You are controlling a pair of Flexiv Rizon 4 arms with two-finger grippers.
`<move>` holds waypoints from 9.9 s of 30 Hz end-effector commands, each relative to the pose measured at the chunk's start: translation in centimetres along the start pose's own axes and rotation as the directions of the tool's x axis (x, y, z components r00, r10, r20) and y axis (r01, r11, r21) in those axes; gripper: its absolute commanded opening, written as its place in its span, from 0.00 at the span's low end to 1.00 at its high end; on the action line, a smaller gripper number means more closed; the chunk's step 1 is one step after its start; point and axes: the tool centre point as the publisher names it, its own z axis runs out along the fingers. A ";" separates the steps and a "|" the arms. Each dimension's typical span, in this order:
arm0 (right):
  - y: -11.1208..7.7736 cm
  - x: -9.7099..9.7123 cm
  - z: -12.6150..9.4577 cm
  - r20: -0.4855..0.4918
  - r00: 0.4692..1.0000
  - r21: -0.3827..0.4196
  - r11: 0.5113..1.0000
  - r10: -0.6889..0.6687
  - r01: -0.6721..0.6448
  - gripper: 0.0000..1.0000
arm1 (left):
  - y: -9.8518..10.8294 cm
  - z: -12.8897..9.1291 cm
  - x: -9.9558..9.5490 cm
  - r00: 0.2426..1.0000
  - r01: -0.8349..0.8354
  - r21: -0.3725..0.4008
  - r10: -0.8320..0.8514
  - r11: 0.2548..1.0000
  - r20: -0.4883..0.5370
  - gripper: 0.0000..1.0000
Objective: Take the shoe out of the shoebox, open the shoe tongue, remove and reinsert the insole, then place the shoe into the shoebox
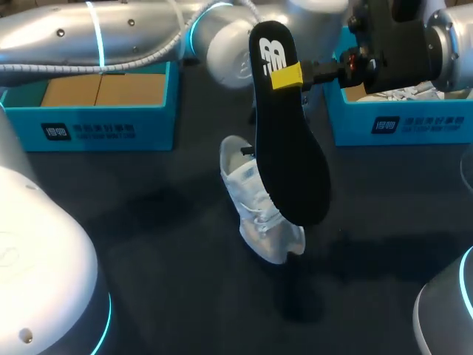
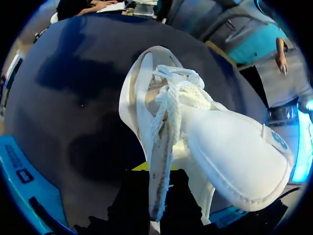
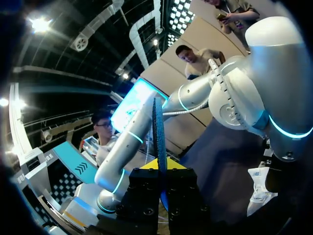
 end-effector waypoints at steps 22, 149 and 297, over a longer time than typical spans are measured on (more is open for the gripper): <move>0.1 -0.1 0.2 0.003 1.000 0.002 1.000 0.002 -0.002 0.00 | 0.5 0.7 0.5 0.965 -0.226 -0.027 0.220 0.974 -0.143 0.00; 4.7 -10.1 -8.8 0.122 0.759 -0.358 0.742 0.640 -0.567 0.00 | 3.4 -15.4 3.1 0.434 -0.243 -0.172 0.265 0.955 0.861 1.00; 4.7 -19.8 -11.1 0.020 0.847 -0.134 0.841 0.531 -0.524 1.00 | 1.4 -24.5 4.6 0.290 -0.351 0.740 -0.685 0.574 0.668 0.00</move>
